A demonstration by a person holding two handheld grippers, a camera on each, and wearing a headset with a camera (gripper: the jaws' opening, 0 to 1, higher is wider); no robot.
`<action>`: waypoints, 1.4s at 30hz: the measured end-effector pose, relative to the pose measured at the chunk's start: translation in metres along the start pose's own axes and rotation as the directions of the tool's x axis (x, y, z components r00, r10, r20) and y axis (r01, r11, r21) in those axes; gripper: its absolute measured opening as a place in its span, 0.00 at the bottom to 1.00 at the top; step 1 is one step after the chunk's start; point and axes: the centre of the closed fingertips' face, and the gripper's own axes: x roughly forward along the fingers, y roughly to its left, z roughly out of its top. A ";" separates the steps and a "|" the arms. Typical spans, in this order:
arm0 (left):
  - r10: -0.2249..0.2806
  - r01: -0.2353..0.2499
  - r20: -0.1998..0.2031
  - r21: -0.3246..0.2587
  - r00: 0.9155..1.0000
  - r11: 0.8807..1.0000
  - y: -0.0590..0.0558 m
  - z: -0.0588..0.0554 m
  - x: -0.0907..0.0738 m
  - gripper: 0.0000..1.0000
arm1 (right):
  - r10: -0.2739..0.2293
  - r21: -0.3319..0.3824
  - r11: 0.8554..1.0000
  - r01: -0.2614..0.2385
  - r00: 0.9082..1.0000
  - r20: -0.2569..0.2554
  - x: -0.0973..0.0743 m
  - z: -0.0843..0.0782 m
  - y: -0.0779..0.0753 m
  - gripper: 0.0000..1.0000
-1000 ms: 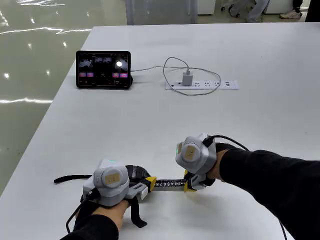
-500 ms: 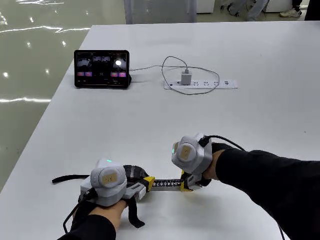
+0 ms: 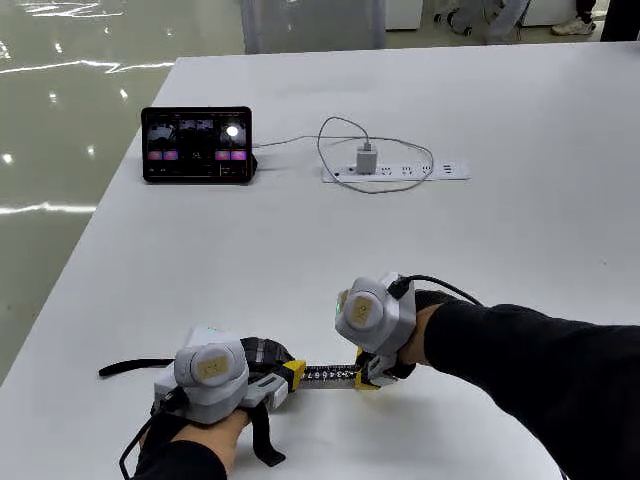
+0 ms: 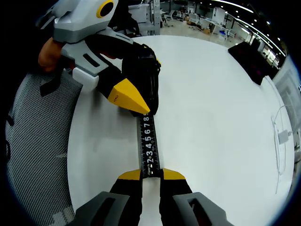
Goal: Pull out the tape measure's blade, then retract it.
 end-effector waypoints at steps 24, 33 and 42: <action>-0.014 0.014 -0.003 0.005 1.000 1.000 -0.001 0.000 -0.001 0.61 | 0.010 -0.003 1.000 -0.010 0.998 0.061 0.003 0.010 0.002 0.09; -0.020 0.020 0.001 -0.004 1.000 1.000 0.000 0.001 -0.001 0.61 | 0.011 0.006 1.000 -0.012 0.996 0.085 0.004 0.013 0.002 0.09; -0.021 0.021 0.005 -0.015 1.000 1.000 0.000 0.001 -0.001 0.61 | 0.011 0.010 1.000 -0.012 0.996 0.093 0.006 0.016 0.002 0.09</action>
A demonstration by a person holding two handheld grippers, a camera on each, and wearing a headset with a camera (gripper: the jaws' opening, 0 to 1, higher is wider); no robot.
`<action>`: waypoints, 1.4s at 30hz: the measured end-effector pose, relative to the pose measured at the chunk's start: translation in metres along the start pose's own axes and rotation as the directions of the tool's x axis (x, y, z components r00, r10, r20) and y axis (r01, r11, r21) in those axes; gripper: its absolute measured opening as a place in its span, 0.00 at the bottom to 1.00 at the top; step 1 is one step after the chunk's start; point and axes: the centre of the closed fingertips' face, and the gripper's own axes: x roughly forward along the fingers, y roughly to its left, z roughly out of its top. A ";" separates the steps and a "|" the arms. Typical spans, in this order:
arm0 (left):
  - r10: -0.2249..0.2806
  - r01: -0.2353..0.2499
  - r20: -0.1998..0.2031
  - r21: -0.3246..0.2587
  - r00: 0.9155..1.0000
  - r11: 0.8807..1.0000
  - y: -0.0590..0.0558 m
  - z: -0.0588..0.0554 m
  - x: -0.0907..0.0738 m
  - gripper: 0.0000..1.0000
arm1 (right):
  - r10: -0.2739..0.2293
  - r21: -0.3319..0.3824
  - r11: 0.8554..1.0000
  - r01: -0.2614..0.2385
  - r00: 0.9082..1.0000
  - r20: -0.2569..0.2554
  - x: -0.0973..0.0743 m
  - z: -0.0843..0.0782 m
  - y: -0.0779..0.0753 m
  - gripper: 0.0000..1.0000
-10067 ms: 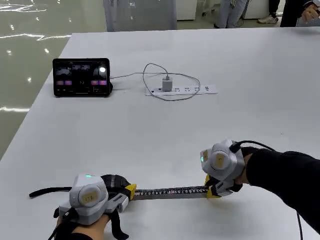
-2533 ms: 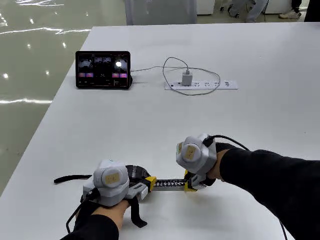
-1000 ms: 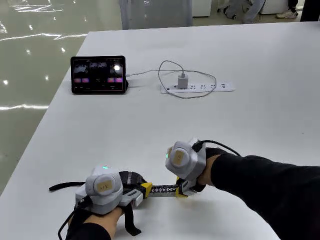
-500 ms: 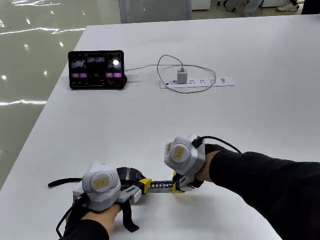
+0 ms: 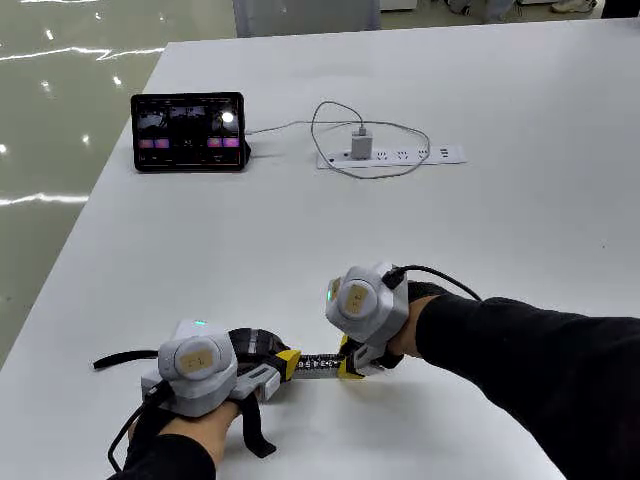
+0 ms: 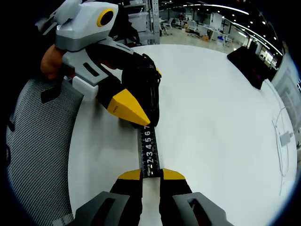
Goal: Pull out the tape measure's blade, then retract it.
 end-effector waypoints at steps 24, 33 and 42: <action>-0.022 0.022 0.013 -0.019 1.000 1.000 0.001 0.000 -0.001 0.61 | 0.007 0.014 1.000 -0.008 0.999 0.052 0.006 0.012 0.001 0.09; -0.037 0.038 0.012 -0.014 0.999 0.999 0.002 0.000 -0.001 0.61 | 0.023 0.011 1.000 -0.024 0.997 0.073 0.008 0.016 0.003 0.10; -0.045 0.045 0.012 -0.011 0.999 0.999 0.001 0.000 -0.001 0.61 | 0.031 0.009 0.999 -0.032 0.996 0.080 0.011 0.022 0.005 0.10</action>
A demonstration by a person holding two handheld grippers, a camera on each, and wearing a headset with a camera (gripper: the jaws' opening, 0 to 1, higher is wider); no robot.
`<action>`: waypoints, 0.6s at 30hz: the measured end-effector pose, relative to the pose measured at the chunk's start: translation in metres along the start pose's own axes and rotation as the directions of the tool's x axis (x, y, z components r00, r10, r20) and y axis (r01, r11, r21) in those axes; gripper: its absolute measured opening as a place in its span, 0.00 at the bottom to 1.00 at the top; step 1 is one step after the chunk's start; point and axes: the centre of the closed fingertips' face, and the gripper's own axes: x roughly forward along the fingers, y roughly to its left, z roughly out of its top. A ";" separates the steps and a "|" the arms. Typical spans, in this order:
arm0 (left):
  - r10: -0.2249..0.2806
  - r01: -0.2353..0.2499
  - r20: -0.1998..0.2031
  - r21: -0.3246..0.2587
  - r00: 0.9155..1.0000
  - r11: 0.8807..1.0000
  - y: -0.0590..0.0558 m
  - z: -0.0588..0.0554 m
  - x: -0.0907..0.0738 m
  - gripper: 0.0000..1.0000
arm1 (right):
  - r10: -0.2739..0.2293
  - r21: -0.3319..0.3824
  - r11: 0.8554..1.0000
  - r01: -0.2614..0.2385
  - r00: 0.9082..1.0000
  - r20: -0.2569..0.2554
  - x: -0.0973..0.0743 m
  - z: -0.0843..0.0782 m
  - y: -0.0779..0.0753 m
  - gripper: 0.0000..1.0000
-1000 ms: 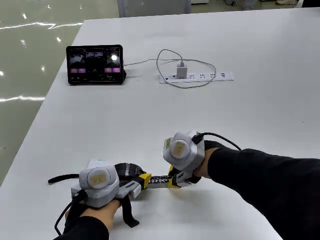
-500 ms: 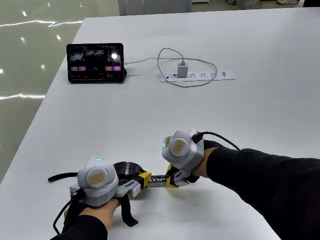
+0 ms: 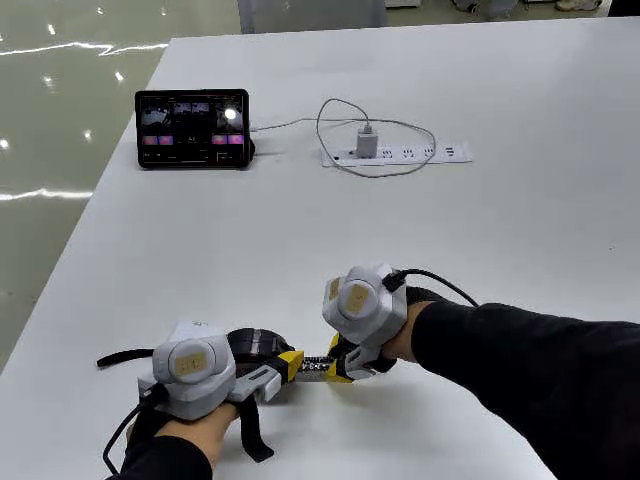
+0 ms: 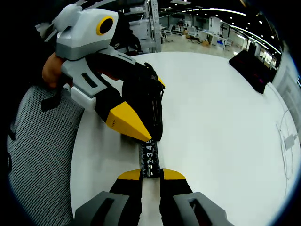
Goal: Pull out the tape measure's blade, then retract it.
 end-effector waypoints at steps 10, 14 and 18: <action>0.009 -0.009 -0.001 -0.007 1.000 1.000 0.000 0.000 0.000 0.61 | -0.012 -0.004 1.000 0.012 1.000 0.013 0.004 0.007 0.000 0.10; 0.008 -0.008 -0.001 -0.008 1.000 1.000 0.001 0.000 0.000 0.61 | -0.011 0.002 1.000 0.011 1.000 0.021 0.005 0.009 0.000 0.10; 0.008 -0.008 0.001 -0.008 1.000 1.000 0.001 0.000 0.000 0.61 | -0.007 -0.001 1.000 0.007 1.000 0.026 0.007 0.012 0.001 0.10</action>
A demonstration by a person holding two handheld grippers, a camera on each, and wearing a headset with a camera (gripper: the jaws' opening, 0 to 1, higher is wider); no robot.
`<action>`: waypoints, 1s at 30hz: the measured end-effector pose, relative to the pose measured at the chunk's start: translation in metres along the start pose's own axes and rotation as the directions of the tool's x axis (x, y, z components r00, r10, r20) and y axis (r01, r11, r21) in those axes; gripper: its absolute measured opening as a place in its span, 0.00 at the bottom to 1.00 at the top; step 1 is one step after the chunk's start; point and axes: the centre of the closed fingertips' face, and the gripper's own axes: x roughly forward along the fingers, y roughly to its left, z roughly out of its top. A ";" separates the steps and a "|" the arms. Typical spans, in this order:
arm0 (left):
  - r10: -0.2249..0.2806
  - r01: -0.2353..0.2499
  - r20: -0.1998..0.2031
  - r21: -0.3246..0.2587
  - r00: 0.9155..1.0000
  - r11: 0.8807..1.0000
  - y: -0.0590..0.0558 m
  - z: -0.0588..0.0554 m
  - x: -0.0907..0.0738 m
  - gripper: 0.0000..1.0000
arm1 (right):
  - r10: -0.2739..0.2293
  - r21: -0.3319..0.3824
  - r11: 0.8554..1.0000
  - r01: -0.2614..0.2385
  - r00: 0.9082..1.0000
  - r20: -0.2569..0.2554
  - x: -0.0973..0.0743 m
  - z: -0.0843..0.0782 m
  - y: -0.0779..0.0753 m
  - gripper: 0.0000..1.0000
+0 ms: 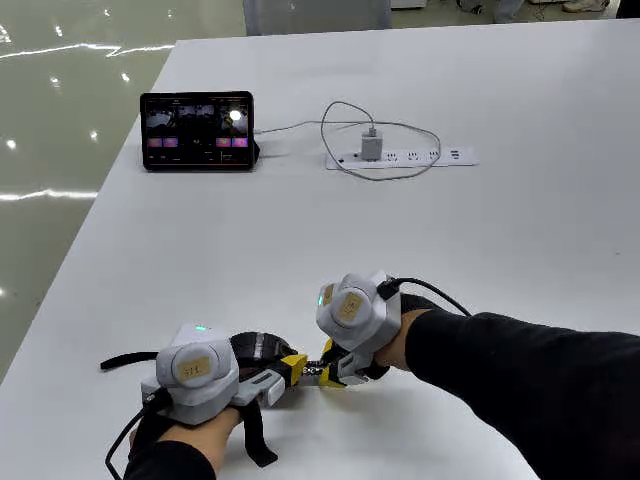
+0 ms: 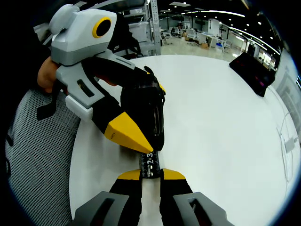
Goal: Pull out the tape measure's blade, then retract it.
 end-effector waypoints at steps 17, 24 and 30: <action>-0.004 0.004 0.004 -0.001 1.000 1.000 -0.001 0.000 -0.001 0.61 | -0.009 -0.002 1.000 0.009 1.000 0.016 0.006 0.010 0.001 0.10; -0.004 0.004 0.007 -0.002 1.000 1.000 -0.001 0.001 -0.001 0.61 | -0.006 -0.005 1.000 0.006 1.000 0.022 0.009 0.012 0.001 0.10; -0.006 0.006 0.009 0.000 1.000 1.000 0.000 0.001 0.000 0.61 | -0.001 -0.011 1.000 0.001 1.000 0.028 0.010 0.014 0.001 0.10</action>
